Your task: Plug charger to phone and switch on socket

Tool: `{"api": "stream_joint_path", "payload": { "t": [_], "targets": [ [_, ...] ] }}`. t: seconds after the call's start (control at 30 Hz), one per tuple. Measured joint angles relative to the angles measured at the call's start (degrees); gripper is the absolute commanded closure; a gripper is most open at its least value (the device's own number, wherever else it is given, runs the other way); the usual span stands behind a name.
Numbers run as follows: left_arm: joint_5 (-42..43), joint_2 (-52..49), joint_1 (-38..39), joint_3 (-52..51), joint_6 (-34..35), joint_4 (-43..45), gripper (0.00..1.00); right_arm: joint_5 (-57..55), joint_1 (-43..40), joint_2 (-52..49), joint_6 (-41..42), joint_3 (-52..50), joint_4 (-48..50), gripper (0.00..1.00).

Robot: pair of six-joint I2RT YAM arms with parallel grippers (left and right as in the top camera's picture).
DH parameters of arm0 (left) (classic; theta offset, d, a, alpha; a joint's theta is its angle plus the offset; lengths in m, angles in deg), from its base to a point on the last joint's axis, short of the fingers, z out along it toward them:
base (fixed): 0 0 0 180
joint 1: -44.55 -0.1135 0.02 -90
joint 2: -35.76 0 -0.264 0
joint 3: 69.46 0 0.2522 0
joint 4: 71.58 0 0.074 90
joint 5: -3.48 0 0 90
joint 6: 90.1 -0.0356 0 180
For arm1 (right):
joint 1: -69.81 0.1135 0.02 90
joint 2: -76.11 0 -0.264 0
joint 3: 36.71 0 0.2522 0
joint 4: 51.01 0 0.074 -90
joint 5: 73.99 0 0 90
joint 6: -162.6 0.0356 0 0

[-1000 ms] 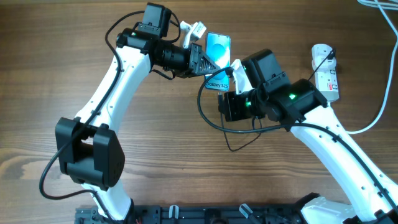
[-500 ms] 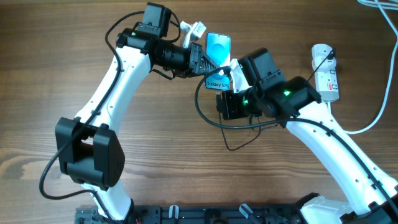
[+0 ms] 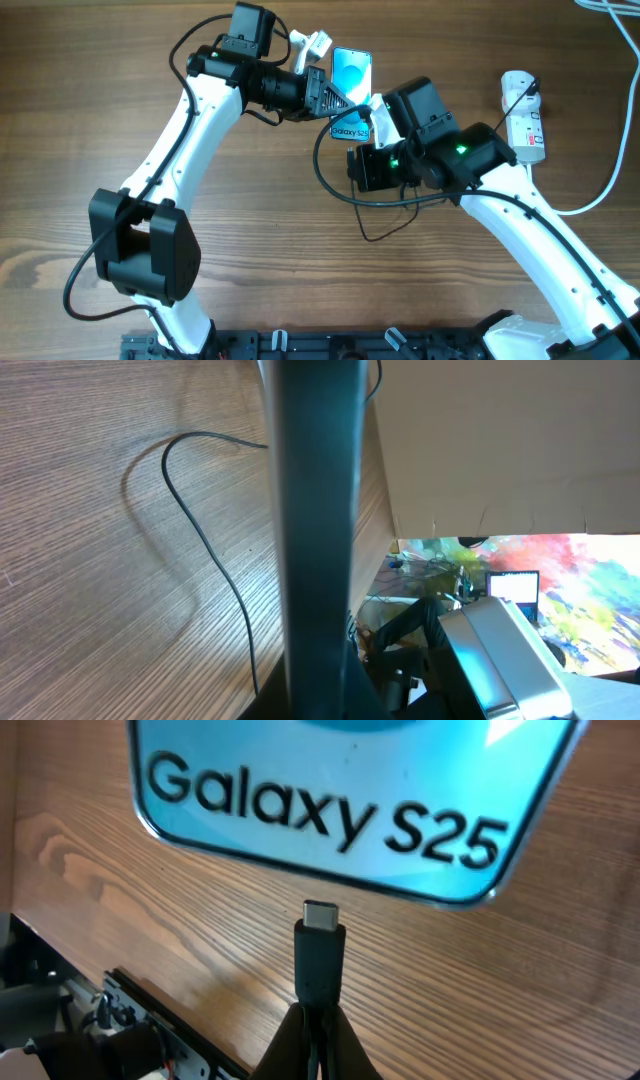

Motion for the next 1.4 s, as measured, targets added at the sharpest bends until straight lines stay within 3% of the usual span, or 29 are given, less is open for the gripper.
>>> {"api": "stream_joint_path", "payload": {
  "t": [1.4],
  "targets": [
    [-1.7, 0.0, 0.0, 0.0, 1.8, 0.0, 0.96, -0.8, 0.0, 0.0, 3.6, 0.0, 2.4, 0.96]
  ]
}}
